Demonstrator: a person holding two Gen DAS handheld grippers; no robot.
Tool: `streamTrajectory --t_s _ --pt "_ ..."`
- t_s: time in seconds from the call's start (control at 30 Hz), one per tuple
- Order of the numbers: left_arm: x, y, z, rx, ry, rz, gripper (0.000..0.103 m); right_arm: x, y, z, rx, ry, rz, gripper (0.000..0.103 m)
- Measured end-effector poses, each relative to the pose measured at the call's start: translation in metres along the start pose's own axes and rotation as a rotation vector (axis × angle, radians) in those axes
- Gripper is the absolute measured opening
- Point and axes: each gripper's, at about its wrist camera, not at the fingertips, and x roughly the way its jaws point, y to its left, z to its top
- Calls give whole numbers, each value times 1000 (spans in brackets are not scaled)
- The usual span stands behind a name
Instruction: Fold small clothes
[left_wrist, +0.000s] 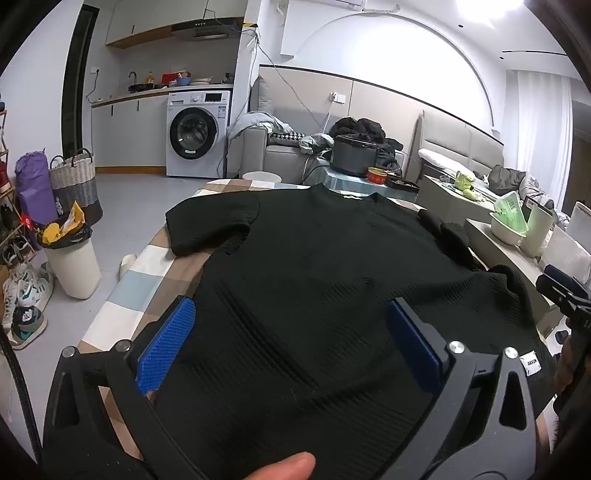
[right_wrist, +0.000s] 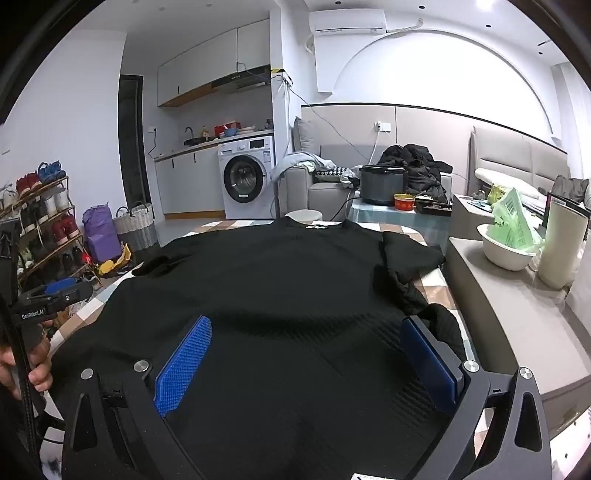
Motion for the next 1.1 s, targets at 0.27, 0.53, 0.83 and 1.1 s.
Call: streamTrajectory --t_s 0.27,0.53,0.83,1.1 --pt "-2 -4 -2 2 -3 1 102 3 -1 0 9 -3 5 103" --pt "-4 -5 -3 7 -9 7 102 8 3 -3 -6 -3 9 103" --pt "-4 -6 -3 9 -8 6 102 8 4 -4 -12 -14 2 103" --pt "-3 -7 -4 11 -1 -2 102 1 4 -2 -17 -18 -5 103"
